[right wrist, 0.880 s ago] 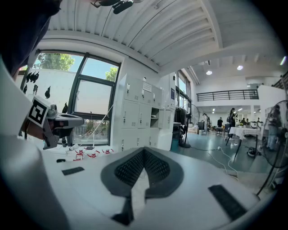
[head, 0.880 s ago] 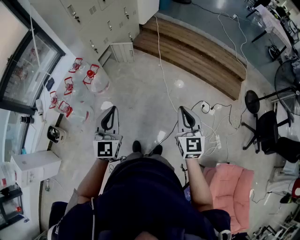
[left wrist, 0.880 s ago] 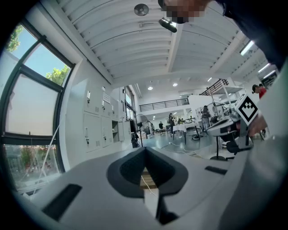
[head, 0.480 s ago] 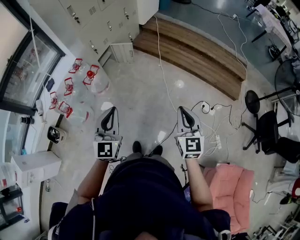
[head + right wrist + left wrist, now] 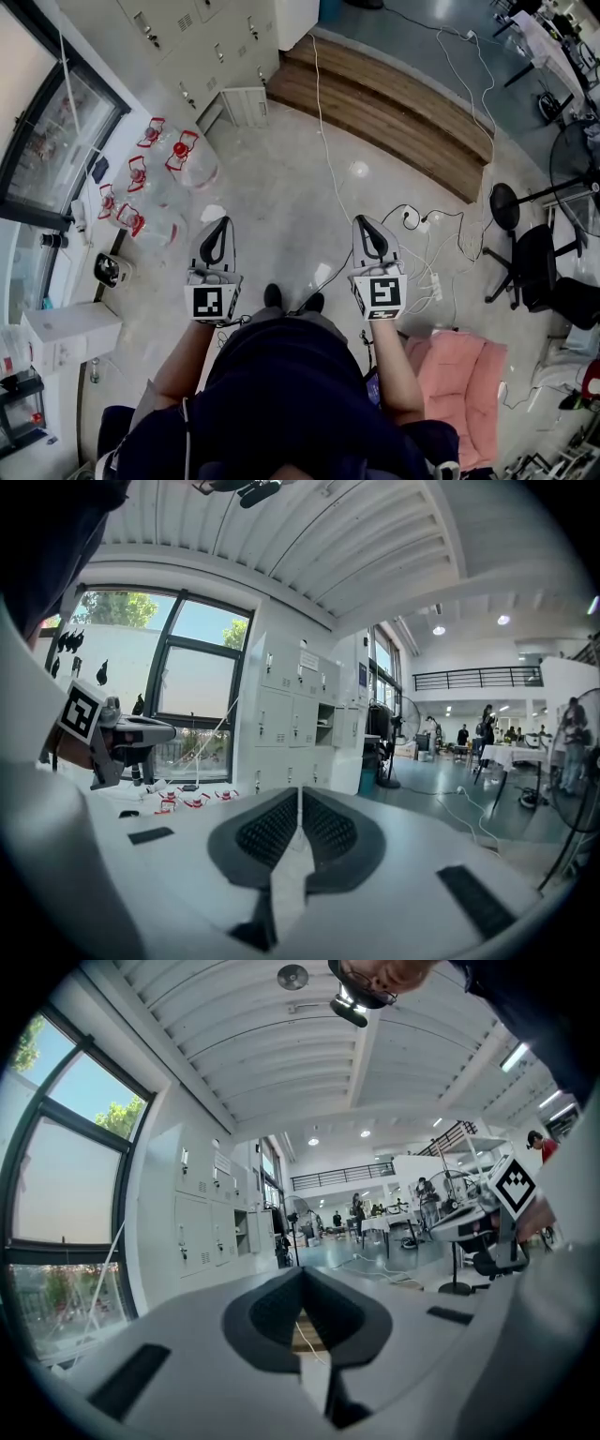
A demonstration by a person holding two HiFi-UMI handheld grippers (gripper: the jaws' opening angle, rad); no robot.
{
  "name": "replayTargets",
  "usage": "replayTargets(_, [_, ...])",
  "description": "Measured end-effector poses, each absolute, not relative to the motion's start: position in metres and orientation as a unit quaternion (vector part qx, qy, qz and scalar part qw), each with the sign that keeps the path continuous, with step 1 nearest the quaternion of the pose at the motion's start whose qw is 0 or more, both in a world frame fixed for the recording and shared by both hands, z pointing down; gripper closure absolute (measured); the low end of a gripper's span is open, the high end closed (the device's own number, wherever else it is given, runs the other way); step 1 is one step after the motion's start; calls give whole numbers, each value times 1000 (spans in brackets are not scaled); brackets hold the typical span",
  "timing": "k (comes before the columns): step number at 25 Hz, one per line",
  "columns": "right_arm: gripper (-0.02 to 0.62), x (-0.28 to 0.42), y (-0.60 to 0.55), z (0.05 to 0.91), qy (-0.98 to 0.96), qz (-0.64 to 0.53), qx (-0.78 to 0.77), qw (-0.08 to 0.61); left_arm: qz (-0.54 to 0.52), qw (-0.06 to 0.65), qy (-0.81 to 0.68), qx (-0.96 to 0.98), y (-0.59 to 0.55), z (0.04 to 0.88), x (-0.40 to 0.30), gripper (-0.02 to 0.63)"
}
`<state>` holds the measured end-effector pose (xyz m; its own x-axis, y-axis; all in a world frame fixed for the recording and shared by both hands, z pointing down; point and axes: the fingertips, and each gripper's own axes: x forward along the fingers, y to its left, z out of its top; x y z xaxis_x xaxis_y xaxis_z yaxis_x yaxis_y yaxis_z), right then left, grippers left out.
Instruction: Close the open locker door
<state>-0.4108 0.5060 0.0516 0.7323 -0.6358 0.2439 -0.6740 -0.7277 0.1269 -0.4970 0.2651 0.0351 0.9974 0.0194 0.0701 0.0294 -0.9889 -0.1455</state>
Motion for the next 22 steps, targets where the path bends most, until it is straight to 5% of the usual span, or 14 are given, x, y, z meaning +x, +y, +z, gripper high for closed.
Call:
replayTargets(6, [526,-407,504,49,-364,92,921,103,-35,75,-12,-997,260,40,-498,603])
replayTargets(22, [217,-415,478,43,-428,88,893,108,-42,78,-7,-996,249,39,-504,603])
